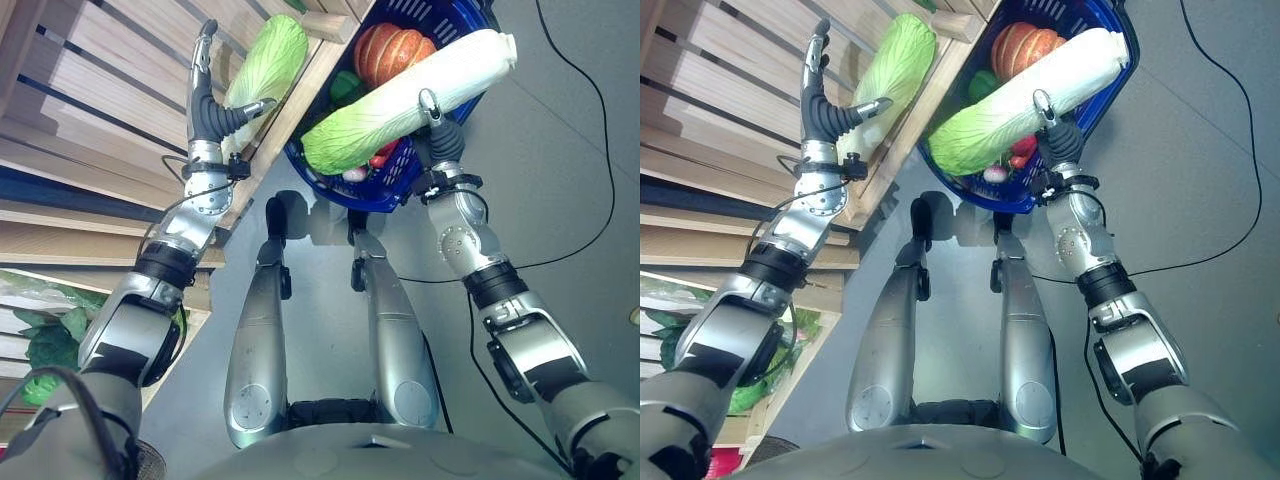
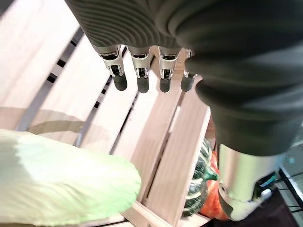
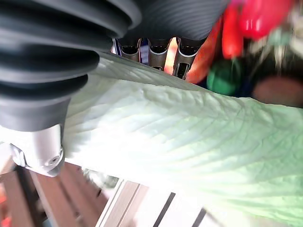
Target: Pick up fruits and vegetables into the basket
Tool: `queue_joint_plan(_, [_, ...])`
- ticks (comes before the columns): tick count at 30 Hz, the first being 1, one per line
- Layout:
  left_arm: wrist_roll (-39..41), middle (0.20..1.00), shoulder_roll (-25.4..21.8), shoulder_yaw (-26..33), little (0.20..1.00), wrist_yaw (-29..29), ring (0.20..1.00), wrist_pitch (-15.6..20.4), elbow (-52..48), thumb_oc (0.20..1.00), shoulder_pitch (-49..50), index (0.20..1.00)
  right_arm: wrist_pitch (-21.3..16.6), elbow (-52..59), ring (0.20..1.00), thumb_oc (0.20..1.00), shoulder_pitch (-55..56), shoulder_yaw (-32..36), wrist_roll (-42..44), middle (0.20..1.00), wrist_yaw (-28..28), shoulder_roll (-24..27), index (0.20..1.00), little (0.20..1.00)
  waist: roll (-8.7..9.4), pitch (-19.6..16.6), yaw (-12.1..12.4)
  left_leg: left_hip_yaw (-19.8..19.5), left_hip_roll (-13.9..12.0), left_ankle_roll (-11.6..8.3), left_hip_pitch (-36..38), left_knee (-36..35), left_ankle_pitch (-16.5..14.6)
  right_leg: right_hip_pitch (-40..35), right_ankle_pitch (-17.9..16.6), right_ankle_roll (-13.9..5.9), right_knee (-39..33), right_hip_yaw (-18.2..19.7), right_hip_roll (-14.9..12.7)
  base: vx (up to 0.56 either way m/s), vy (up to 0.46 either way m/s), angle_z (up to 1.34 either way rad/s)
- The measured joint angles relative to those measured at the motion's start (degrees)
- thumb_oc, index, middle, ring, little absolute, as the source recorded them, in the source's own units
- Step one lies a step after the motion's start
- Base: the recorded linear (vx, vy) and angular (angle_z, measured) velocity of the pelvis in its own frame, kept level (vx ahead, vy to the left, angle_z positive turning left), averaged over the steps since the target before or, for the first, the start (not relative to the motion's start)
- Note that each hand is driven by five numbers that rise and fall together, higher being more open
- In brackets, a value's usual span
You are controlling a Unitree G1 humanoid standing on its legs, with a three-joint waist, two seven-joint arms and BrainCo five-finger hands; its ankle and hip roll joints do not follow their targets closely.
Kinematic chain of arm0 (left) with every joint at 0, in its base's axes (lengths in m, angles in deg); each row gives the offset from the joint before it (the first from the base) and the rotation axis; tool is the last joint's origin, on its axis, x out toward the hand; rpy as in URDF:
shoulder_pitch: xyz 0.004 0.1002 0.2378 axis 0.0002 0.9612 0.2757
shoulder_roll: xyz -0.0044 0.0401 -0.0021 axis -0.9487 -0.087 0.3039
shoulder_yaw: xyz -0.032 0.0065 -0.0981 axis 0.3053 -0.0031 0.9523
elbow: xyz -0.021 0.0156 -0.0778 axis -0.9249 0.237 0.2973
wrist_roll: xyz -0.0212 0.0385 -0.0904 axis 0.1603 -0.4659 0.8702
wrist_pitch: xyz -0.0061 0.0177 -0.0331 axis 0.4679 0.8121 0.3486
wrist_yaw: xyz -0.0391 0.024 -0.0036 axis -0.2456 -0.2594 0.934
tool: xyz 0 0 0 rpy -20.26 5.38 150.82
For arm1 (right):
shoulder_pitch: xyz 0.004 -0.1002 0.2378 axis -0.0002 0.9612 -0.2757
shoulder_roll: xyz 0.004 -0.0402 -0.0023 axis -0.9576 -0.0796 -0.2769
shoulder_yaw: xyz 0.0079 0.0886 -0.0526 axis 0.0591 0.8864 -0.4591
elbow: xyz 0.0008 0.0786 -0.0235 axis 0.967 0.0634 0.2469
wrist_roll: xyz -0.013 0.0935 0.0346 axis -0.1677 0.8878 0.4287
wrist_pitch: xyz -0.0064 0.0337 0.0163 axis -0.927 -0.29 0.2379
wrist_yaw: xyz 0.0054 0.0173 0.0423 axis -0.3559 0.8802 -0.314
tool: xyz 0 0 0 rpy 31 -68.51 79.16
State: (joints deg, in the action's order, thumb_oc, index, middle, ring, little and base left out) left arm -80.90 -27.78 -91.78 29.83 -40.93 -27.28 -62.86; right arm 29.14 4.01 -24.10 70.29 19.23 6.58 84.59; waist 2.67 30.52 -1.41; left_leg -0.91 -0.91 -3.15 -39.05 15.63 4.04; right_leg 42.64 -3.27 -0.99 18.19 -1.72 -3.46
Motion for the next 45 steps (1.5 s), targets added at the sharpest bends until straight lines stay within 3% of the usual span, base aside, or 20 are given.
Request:
queue_joint_plan(14, [3.3,1.0,-1.3,-3.6,1.0,-0.2,1.0,0.2,5.3,1.0,-6.2,1.0,8.8,-20.6,0.2,0.2,-13.8,-0.6,-11.9,0.2,8.6,3.2,0.2,0.2,-0.46,0.3,1.7,-0.6,0.1,-0.22,-0.1,0.0,0.3,0.0,0.0,0.03,0.3,-0.6,-0.1,0.0,0.0,0.0])
queue_joint_plan(27, [3.6,1.0,-1.1,-7.0,1.0,-0.3,1.0,0.3,7.2,1.0,-9.5,1.0,15.3,-38.5,0.2,0.2,-22.4,-1.2,-16.1,0.2,8.6,3.2,0.2,0.2,-2.03,1.1,4.0,-0.8,0.8,-0.03,-1.6,0.1,1.0,2.2,0.1,0.24,2.0,-0.7,-1.0,0.0,0.001,0.01])
queue_joint_plan(36, [3.6,1.0,-1.0,-7.9,1.0,-0.1,1.0,0.7,7.1,1.0,-9.9,1.0,18.0,-40.7,0.2,0.2,-24.7,-1.1,-16.1,0.2,9.1,3.2,0.2,0.2,-2.23,1.2,4.4,-0.7,1.2,-0.19,-2.8,0.4,1.2,3.6,0.3,-0.04,2.9,-0.7,-1.6,0.0,0.0,0.0])
queue_joint_plan(37, [3.6,1.0,-0.9,-7.9,1.0,0.0,1.0,0.7,7.1,1.0,-9.9,1.0,18.4,-40.7,0.533,0.533,-25.1,-1.1,-16.1,0.533,9.4,3.2,0.533,0.533,-2.31,1.2,4.3,-0.7,1.2,-0.19,-3.2,0.5,1.3,4.0,0.3,-0.03,3.0,-0.7,-1.6,0.0,0.0,0.0])
queue_joint_plan(39, [3.6,1.0,-0.6,-8.1,1.0,0.0,1.0,0.7,7.1,1.0,-9.9,1.0,18.9,-40.8,1.0,1.0,-25.2,-1.0,-16.0,1.0,10.0,3.2,1.0,1.0,-2.7,1.4,4.4,-0.8,1.1,0.03,-3.5,1.1,1.5,4.0,0.1,0.22,3.1,-0.8,-1.6,0.0,0.0,0.0])
queue_joint_plan(45, [3.6,1.0,-0.1,-8.6,1.0,1.2,1.0,0.8,7.1,1.0,-9.9,1.0,19.9,-43.1,1.0,1.0,-25.4,-0.8,-15.9,1.0,11.0,3.3,1.0,1.0,-2.73,1.4,4.4,-0.8,1.1,0.02,-3.5,1.1,1.5,4.0,0.2,0.16,3.3,-0.8,-1.7,0.0,0.0,0.0])
